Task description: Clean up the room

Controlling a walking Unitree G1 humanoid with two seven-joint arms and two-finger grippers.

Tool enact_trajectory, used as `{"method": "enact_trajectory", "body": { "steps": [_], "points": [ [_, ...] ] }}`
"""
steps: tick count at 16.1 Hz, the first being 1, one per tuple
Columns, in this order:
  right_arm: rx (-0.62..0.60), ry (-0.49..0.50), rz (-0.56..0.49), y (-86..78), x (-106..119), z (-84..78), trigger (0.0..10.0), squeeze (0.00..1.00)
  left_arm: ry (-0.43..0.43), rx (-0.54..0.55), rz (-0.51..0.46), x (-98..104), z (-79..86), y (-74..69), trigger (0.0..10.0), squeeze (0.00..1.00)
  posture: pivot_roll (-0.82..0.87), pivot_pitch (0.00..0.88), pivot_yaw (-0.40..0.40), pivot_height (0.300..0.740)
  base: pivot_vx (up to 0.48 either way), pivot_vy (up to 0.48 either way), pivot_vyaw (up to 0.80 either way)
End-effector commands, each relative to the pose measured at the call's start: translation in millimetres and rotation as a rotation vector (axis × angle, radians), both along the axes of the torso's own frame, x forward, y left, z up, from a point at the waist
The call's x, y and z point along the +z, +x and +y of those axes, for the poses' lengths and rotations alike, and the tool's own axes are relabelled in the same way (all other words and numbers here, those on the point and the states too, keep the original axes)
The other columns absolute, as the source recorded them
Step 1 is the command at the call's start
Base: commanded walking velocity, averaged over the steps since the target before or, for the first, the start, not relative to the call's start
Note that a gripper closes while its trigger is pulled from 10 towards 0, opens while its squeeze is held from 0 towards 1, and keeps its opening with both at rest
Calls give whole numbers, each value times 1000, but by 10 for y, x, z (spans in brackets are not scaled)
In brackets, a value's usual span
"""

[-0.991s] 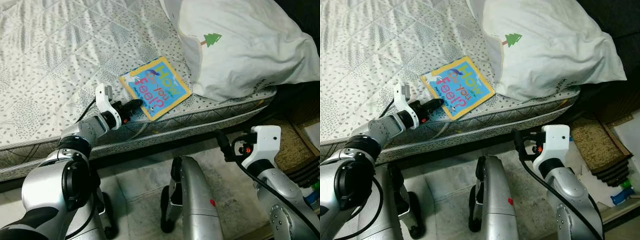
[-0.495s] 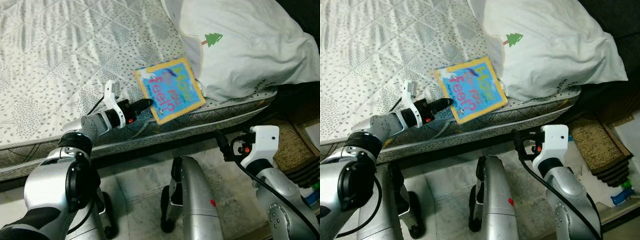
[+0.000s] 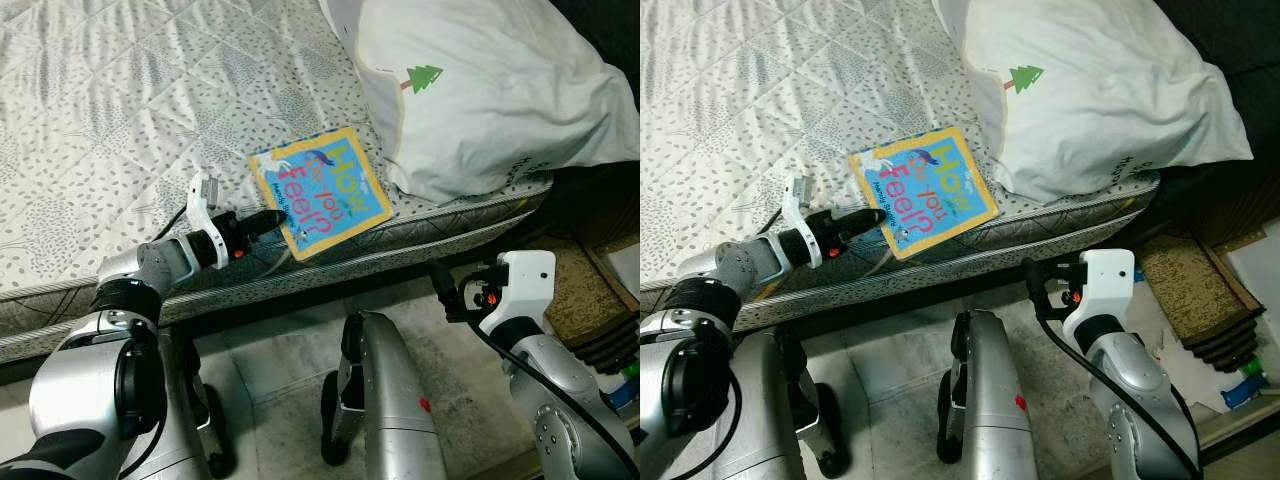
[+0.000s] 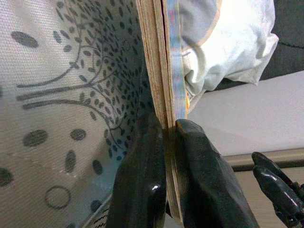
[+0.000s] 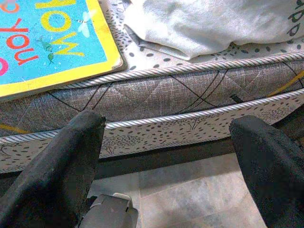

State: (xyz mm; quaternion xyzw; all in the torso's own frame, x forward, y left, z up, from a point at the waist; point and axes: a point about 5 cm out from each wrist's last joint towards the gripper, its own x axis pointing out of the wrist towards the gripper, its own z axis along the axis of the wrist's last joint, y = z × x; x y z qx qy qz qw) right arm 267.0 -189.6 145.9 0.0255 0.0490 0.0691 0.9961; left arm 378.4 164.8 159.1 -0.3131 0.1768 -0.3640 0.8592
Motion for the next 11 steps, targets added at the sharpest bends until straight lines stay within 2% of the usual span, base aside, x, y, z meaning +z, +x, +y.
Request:
{"method": "enact_trajectory", "body": {
  "steps": [1, 8, 9, 11],
  "points": [
    [-15, -8, 22, -29, -59, -46, 10000, 0, 31, 5, 26, -88, 43, -36, 0, 0, -254, 314, -157, 533, 0, 0, 0],
    [-12, -10, 23, -24, -55, -51, 10000, 0, 183, 85, 13, -8, 257, 26, 0, 0, -255, 318, -158, 533, 0, 0, 0],
    [-12, -10, 23, -20, -54, -51, 10000, 0, 222, 110, 3, 20, 285, 50, 4275, 0, -256, 316, -158, 533, 0, 0, 0],
    [-11, -9, 20, -11, -46, -46, 10000, 0, 279, 149, -13, 46, 298, 86, 10000, 0, -258, 315, -159, 533, 0, 0, 0]
  ]
}}
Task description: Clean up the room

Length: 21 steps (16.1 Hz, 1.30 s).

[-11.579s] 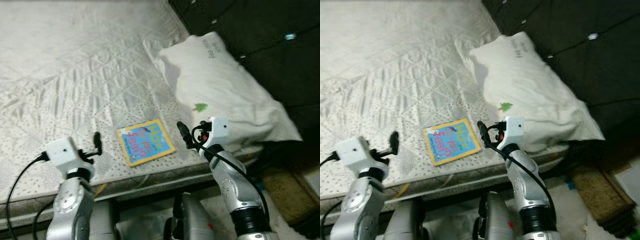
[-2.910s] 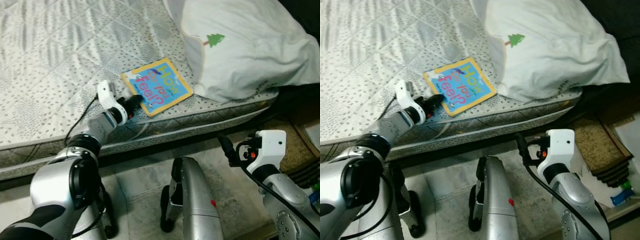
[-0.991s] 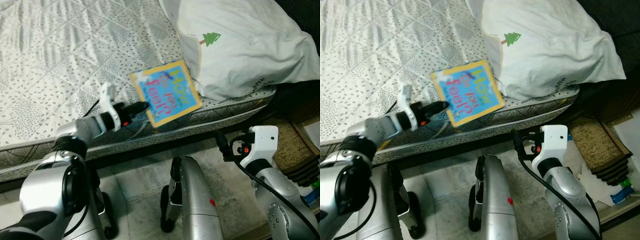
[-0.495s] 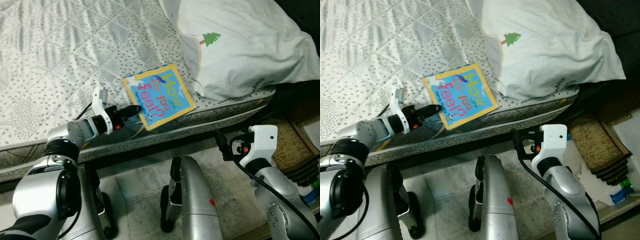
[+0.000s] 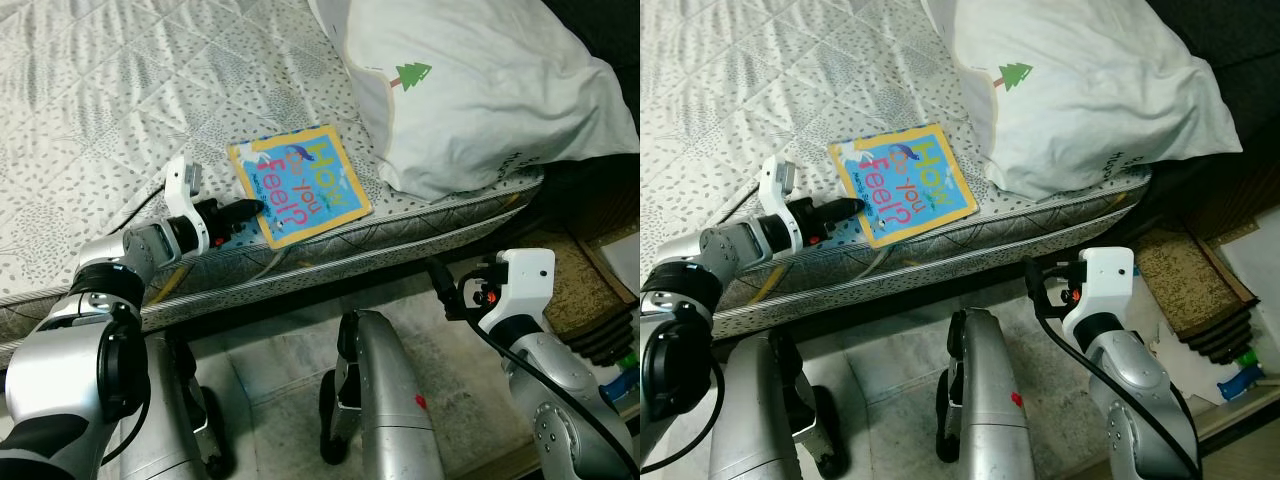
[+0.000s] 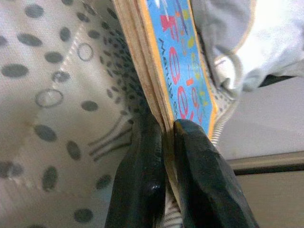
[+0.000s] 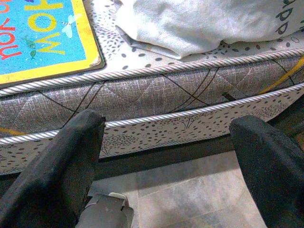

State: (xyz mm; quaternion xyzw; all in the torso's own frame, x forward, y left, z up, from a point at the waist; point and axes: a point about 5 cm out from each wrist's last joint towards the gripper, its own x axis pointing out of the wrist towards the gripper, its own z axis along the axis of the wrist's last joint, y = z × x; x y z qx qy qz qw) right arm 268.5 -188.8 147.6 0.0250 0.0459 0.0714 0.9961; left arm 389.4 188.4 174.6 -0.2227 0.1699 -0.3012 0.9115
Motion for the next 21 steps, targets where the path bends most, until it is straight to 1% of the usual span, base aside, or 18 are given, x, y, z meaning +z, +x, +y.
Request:
{"method": "enact_trajectory", "body": {
  "steps": [1, 2, 6, 8, 9, 10, 12, 13, 16, 17, 19, 21],
  "points": [
    [-16, -9, 26, -20, -63, -51, 10000, 0, 104, 59, 36, -106, 71, -9, 10000, 882, -258, 313, -159, 533, 0, 0, 0],
    [-16, -9, 25, -18, -61, -49, 10000, 0, 118, 66, 30, -100, 73, -2, 10000, 1000, -258, 313, -158, 533, 0, 0, 0],
    [-14, -4, 18, 16, -53, -31, 10000, 0, 189, 104, 21, -104, 118, 14, 10000, 1000, -252, 304, -153, 533, 0, 0, 0],
    [-13, 1, 13, 34, -56, -17, 10000, 0, 245, 170, -2, -82, 178, 38, 10000, 1000, -242, 291, -148, 533, 0, 0, 0],
    [-11, 10, 2, 73, -50, 11, 10000, 0, 297, 258, -41, -27, 269, 66, 10000, 1000, -231, 273, -140, 533, 0, 0, 0],
    [-9, 17, -7, 113, -47, 37, 10000, 0, 321, 310, -65, 12, 331, 79, 10000, 1000, -222, 263, -136, 533, 0, 0, 0],
    [-8, 22, -12, 143, -49, 57, 10000, 0, 329, 341, -81, 45, 375, 85, 10000, 1000, -212, 252, -132, 533, 0, 0, 0],
    [-6, 30, -18, 165, -51, 81, 10000, 0, 345, 366, -95, 76, 423, 87, 10000, 1000, -200, 239, -127, 533, 0, 0, 0],
    [2, 46, -33, 227, -65, 143, 10000, 0, 378, 408, -118, 116, 494, 89, 10000, 1000, -173, 213, -116, 533, 0, 0, 0],
    [3, 53, -39, 255, -70, 162, 10000, 0, 372, 411, -129, 127, 502, 89, 10000, 1000, -165, 204, -112, 533, 0, 0, 0],
    [7, 79, -62, 342, -62, 229, 10000, 0, 365, 449, -170, 125, 553, 75, 10000, 1000, -123, 176, -99, 533, 0, 0, 0],
    [19, 104, -76, 412, -58, 315, 10000, 0, 389, 500, -229, 120, 642, 39, 10000, 1000, -89, 159, -93, 533, 0, 0, 0]
  ]
}}
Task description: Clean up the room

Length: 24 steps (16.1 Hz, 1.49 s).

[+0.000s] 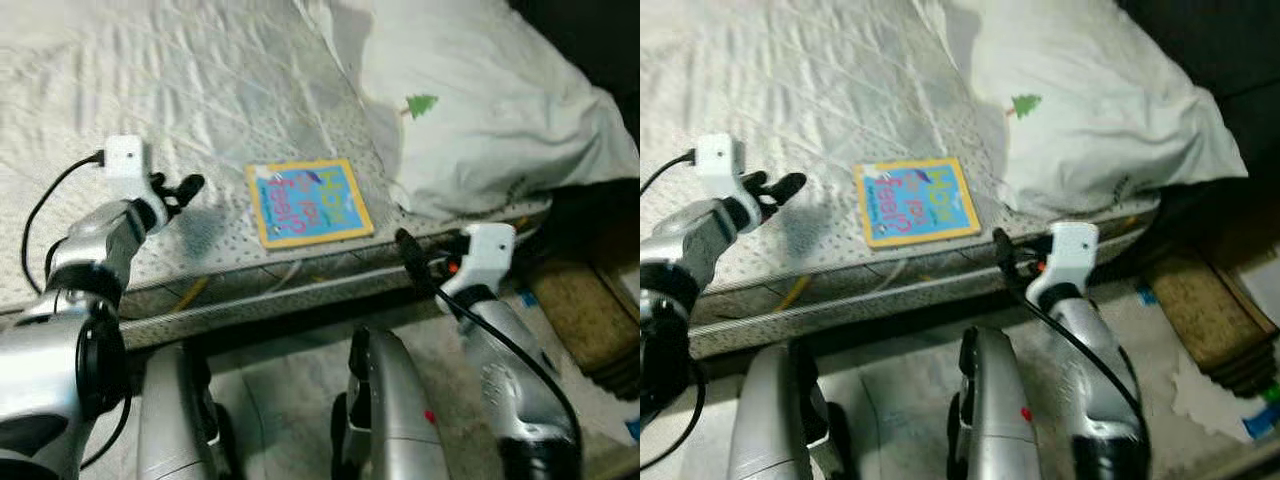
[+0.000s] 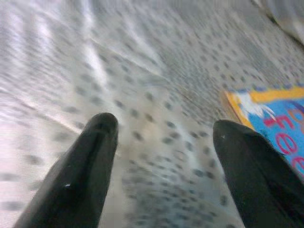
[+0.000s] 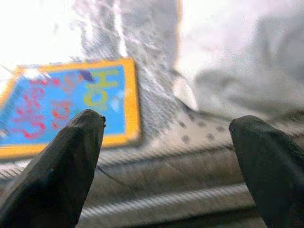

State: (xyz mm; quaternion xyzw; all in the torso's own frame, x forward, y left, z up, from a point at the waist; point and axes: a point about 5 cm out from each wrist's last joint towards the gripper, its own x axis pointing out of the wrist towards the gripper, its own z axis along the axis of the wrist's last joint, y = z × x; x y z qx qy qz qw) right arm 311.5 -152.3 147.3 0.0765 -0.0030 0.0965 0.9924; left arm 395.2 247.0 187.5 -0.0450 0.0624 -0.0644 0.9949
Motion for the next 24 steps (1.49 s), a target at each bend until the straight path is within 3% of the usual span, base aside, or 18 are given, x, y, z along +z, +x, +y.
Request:
{"method": "enact_trajectory", "body": {
  "steps": [1, 3, 4, 6, 8, 10, 13, 15, 17, 18, 19, 24],
  "points": [
    [-16, 5, 11, 11, -57, -5, 10000, 0, 35, 46, -45, -18, 108, -50, 10000, 1000, -70, 151, -91, 533, 0, 0, 0],
    [4, 25, 5, 54, -63, 71, 10000, 0, 45, 79, -159, -18, 168, -139, 10000, 1000, -39, 140, -91, 533, 0, 0, 0],
    [24, 44, -4, 94, -59, 131, 10000, 0, 58, 108, -238, -69, 181, -283, 10000, 1000, -8, 130, -92, 533, 0, 0, 0],
    [46, 67, -13, 136, -50, 197, 10000, 0, 55, 176, -286, -168, 185, -496, 10000, 1000, 8, 123, -92, 533, 0, 0, 0],
    [88, 105, -16, 182, -41, 322, 10000, 0, 110, 240, -329, -404, 80, -946, 10000, 1000, 39, 103, -84, 533, 0, 0, 0],
    [114, 125, -9, 199, -52, 395, 10000, 0, 123, 250, -309, -571, -82, -1286, 10000, 1000, 47, 90, -75, 533, 0, 0, 0],
    [108, 161, 1, 233, -75, 390, 10000, 0, 132, 250, -318, -571, -260, -1443, 10000, 1000, 59, 56, -73, 533, 0, 0, 0],
    [103, 176, 1, 260, -63, 336, 10000, 0, 184, 271, -340, -537, -291, -1499, 10000, 1000, 64, 30, -74, 533, 0, 0, 0],
    [123, 213, -25, 299, 13, 291, 10000, 0, 173, 284, -327, -544, -338, -1577, 10000, 1000, 62, 3, -82, 537, 0, 0, 0],
    [128, 212, -32, 329, 40, 293, 10000, 0, 174, 286, -324, -547, -346, -1580, 10000, 616, 62, 0, -85, 546, 0, 0, 0],
    [134, 226, -44, 375, 96, 308, 10000, 0, 164, 312, -316, -545, -326, -1558, 10000, 0, 61, 0, -90, 560, 0, 0, 0],
    [146, 277, -82, 427, 204, 395, 10000, 0, 177, 320, -322, -513, -315, -1456, 10000, 0, 57, 0, -62, 610, 0, 0, 0]
  ]
}}
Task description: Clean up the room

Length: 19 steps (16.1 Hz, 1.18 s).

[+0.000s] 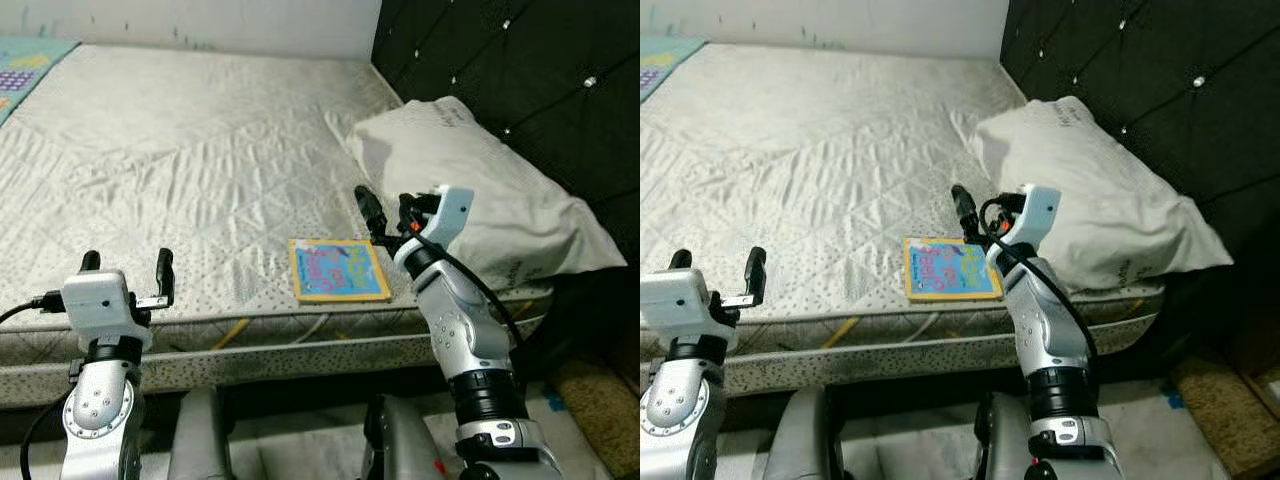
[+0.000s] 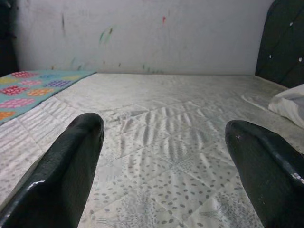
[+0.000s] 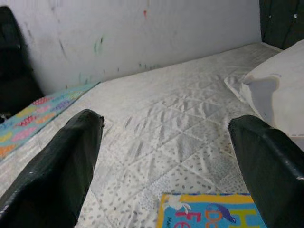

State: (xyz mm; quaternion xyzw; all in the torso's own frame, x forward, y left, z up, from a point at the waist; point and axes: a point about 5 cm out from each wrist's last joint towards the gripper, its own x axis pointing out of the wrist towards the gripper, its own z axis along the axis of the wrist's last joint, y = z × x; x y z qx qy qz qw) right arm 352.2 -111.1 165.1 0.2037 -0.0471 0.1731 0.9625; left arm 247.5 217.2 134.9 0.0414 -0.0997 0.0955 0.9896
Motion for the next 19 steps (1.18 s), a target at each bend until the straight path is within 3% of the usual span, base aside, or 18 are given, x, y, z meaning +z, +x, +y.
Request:
{"method": "enact_trajectory", "body": {
  "steps": [1, 6, 9, 11, 14, 19],
  "points": [
    [-17, 19, 3, 24, 4, -18, 10000, 0, -3, 3, 7, 16, -3, 44, 10000, 0, 56, 0, -53, 623, 0, 0, 0],
    [-27, 17, 22, -29, -66, -28, 10000, 0, -2, 10, 10, -4, -62, 32, 10000, 0, 55, 0, -61, 673, 0, 0, 0],
    [-47, 12, 45, -61, -131, -64, 10000, 0, 83, 59, 30, -33, -65, -30, 10000, 0, 63, 0, -57, 710, 0, 0, 0],
    [-61, 6, 65, -97, -208, -80, 10000, 0, 67, 47, 68, -69, -69, -39, 10000, 0, 66, 5, -43, 723, 0, 0, 0],
    [-88, 5, 91, -162, -293, -78, 10000, 0, 62, -22, 92, -107, -148, 17, 10000, 0, 49, 18, -40, 740, 0, 0, 0],
    [-107, -21, 87, -84, -261, -60, 10000, 0, 37, -87, 93, -82, -268, 160, 10000, 0, 41, 17, -51, 740, 0, 0, 0]
  ]
}}
